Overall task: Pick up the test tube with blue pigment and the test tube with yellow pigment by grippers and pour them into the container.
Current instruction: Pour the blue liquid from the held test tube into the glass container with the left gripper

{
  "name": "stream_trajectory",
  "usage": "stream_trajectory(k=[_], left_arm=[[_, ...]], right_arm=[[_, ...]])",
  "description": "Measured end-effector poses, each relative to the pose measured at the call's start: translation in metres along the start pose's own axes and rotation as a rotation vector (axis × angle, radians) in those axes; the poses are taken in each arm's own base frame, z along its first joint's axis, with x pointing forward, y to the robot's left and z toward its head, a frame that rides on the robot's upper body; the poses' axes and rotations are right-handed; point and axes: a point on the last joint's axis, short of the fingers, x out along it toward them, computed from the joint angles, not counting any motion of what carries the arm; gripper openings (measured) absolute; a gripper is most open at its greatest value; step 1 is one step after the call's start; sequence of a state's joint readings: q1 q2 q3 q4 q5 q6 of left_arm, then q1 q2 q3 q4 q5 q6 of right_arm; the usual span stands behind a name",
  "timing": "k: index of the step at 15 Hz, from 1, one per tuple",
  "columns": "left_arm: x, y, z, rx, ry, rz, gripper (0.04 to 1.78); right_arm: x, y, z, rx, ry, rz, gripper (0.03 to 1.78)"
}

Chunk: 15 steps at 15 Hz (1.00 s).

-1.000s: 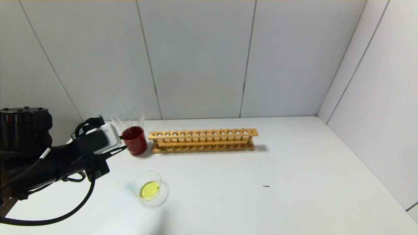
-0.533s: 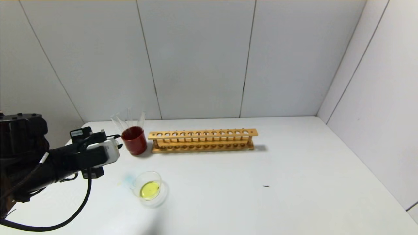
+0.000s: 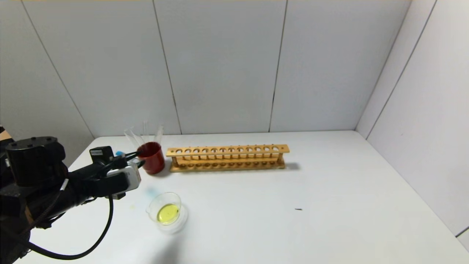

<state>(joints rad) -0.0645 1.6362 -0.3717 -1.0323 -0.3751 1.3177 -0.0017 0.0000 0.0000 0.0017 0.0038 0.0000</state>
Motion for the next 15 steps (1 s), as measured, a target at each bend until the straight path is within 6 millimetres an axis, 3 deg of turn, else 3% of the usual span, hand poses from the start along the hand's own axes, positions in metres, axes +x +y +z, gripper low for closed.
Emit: stream_trajectory(k=[15], left_arm=[[0.016, -0.02, -0.012, 0.303, 0.002, -0.097, 0.32]], right_arm=[[0.0, 0.0, 0.0, 0.0, 0.0, 0.0, 1.75]])
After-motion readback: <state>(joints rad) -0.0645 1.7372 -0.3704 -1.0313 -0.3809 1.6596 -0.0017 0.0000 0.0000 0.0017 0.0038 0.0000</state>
